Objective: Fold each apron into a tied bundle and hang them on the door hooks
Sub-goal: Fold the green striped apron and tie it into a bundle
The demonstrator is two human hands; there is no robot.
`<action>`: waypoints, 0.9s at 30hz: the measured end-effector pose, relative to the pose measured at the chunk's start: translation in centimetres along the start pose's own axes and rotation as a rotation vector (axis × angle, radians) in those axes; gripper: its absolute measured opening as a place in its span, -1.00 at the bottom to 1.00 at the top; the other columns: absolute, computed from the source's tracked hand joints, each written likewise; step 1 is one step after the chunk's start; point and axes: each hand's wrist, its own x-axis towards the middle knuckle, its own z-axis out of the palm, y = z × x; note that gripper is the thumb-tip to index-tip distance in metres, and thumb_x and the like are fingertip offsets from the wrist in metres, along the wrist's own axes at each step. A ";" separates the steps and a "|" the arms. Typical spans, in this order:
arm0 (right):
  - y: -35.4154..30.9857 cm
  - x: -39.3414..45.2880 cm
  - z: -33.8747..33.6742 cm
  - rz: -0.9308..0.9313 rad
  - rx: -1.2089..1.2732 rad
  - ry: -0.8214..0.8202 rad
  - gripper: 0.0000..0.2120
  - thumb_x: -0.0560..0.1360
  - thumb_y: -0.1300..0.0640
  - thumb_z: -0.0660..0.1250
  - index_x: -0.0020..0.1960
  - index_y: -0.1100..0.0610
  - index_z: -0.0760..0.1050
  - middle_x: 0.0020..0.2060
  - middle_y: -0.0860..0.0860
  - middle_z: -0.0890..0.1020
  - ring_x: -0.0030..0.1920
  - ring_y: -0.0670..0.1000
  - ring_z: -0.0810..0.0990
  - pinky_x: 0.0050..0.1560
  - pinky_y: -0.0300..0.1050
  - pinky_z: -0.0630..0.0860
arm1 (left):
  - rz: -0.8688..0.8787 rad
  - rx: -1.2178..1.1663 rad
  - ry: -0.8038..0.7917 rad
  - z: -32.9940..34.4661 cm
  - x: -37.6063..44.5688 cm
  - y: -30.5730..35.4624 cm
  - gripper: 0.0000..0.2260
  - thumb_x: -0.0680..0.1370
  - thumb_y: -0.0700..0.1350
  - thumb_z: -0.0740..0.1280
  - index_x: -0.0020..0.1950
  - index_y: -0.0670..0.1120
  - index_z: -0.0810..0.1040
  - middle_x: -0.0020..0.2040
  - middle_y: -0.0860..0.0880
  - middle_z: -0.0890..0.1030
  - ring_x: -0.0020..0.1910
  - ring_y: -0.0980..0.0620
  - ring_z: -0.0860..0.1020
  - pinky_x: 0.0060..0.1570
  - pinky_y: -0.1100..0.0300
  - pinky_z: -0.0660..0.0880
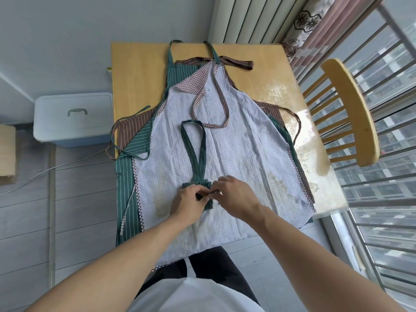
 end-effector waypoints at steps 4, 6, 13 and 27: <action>-0.5 1.5 -0.6 0.072 0.352 -0.114 -0.83 0.61 -0.01 0.33 -0.02 0.04 0.65 -0.18 -0.10 0.63 -0.19 -0.06 0.59 -0.15 -0.08 0.55 | -0.060 0.002 -0.006 -0.4 0.0 0.4 -0.86 0.57 0.15 0.38 -0.07 0.12 0.64 -0.24 0.18 0.63 -0.25 0.14 0.61 -0.29 0.12 0.55; -0.5 2.1 -1.6 0.218 0.718 -0.046 -0.85 0.59 0.01 0.39 -0.03 0.08 0.65 -0.25 -0.07 0.66 -0.25 -0.06 0.61 -0.10 -0.07 0.57 | -0.072 -0.007 -0.021 -0.3 0.2 0.4 -0.81 0.59 0.17 0.33 -0.09 0.11 0.64 -0.24 0.15 0.65 -0.26 0.11 0.62 -0.28 0.10 0.57; 1.3 2.1 -1.6 0.278 0.901 0.140 -0.77 0.52 0.14 0.50 0.13 0.04 0.55 0.10 -0.09 0.64 0.05 -0.05 0.67 0.05 -0.13 0.63 | -0.132 -0.137 -0.082 -1.0 0.8 0.4 -0.76 0.65 0.09 0.28 -0.01 0.00 0.68 -0.17 -0.01 0.70 -0.23 -0.06 0.68 -0.20 0.00 0.62; 0.3 -0.2 4.5 -0.026 0.267 0.286 -0.91 0.57 0.17 0.43 -0.02 0.10 0.72 -0.27 -0.02 0.63 -0.25 -0.04 0.56 -0.21 -0.21 0.51 | -0.158 -0.186 -0.128 -1.7 0.9 0.8 -0.66 0.70 0.10 0.15 0.05 -0.04 0.64 -0.12 0.04 0.65 -0.31 0.15 0.61 -0.42 0.39 0.40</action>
